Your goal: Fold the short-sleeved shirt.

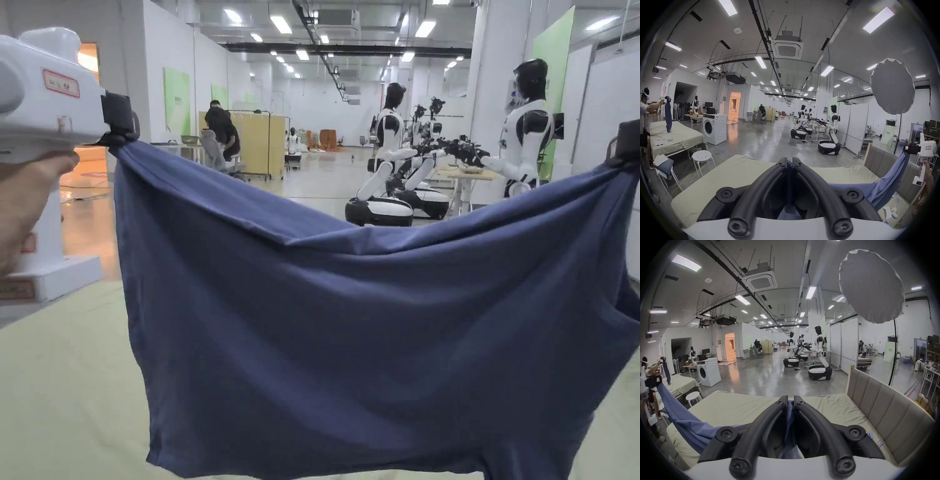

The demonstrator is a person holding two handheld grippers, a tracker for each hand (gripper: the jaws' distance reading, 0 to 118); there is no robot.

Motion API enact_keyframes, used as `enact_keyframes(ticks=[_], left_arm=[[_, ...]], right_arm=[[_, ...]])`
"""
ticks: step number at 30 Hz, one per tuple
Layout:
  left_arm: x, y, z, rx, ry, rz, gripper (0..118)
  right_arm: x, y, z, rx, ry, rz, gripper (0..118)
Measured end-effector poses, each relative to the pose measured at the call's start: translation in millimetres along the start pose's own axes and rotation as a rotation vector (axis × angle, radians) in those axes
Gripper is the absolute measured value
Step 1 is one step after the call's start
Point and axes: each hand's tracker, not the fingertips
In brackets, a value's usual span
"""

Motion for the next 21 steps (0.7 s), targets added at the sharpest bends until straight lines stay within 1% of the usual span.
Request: enact_keyframes(ticks=[5, 6, 10, 11, 12, 15, 16, 18, 20, 21], left_arm=[[14.0, 3.5, -43.2, -0.004, 0.055, -0.03, 2], [15.7, 3.7, -52.3, -0.007, 0.062, -0.029, 2], [14.8, 4.5, -97.9, -0.011, 0.083, -0.027, 2], [17.4, 3.6, -109.3, -0.01, 0.094, -0.028, 2], [-0.1, 8.9, -136.3, -0.014, 0.093, -0.031, 2], [-1.1, 2.1, -168.3, -0.04, 0.112, -0.026, 2], [-12.6, 3.0, -180.7, -0.034, 0.103, -0.007, 2], [-15.3, -0.4, -193.2, -0.04, 0.098, 0.008, 2], [-17.1, -5.9, -201.9, -0.055, 0.098, 0.007, 2], [-19.3, -9.5, -205.3, -0.055, 0.094, 0.009, 2]], right_arm=[[5.4, 21.7, -38.9, 0.021, -0.054, -0.026, 7], [5.7, 25.0, -46.0, 0.012, -0.052, -0.026, 7], [5.3, 30.3, -78.5, 0.026, -0.105, -0.022, 7], [6.7, 30.6, -88.0, 0.022, -0.105, -0.022, 7], [7.3, 29.4, -94.6, 0.033, -0.119, -0.027, 7], [9.3, 25.8, -118.5, 0.016, -0.13, -0.026, 7], [10.1, 24.3, -124.7, 0.015, -0.136, -0.022, 7], [13.9, 20.5, -135.5, 0.003, -0.122, -0.049, 7], [10.3, 10.2, -132.3, 0.003, -0.121, -0.051, 7], [8.8, 4.9, -133.5, -0.002, -0.119, -0.036, 7]])
